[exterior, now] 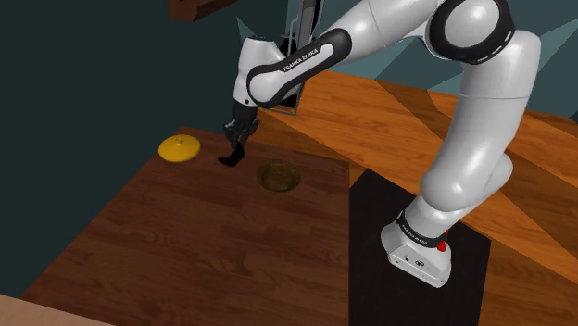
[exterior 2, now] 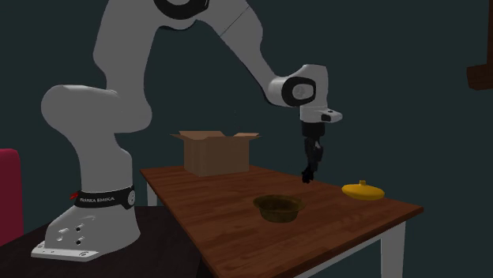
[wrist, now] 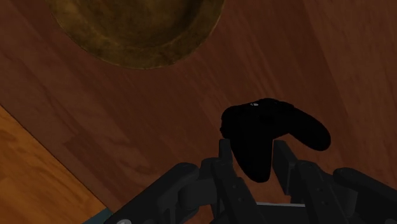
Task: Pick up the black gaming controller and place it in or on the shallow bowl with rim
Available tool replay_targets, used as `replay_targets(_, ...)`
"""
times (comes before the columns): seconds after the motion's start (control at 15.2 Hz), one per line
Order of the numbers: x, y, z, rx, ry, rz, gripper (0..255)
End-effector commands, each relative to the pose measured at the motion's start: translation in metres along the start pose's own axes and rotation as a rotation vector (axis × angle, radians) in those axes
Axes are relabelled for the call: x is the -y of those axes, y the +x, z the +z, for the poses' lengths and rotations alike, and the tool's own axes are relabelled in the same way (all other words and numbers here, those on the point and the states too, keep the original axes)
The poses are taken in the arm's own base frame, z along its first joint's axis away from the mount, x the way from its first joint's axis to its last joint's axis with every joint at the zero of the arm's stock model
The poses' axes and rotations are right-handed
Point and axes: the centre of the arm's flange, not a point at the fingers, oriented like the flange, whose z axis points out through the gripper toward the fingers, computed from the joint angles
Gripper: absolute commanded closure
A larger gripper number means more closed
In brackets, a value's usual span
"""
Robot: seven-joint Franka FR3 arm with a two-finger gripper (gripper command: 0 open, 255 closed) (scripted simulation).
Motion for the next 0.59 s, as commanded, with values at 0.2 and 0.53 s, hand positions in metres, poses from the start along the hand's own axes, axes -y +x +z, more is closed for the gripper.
replay_targets(0.2,-0.043,-0.046,-0.023,0.0,-0.001,0.0,255)
replay_targets(0.53,-0.086,-0.091,-0.045,0.0,-0.001,0.0,255)
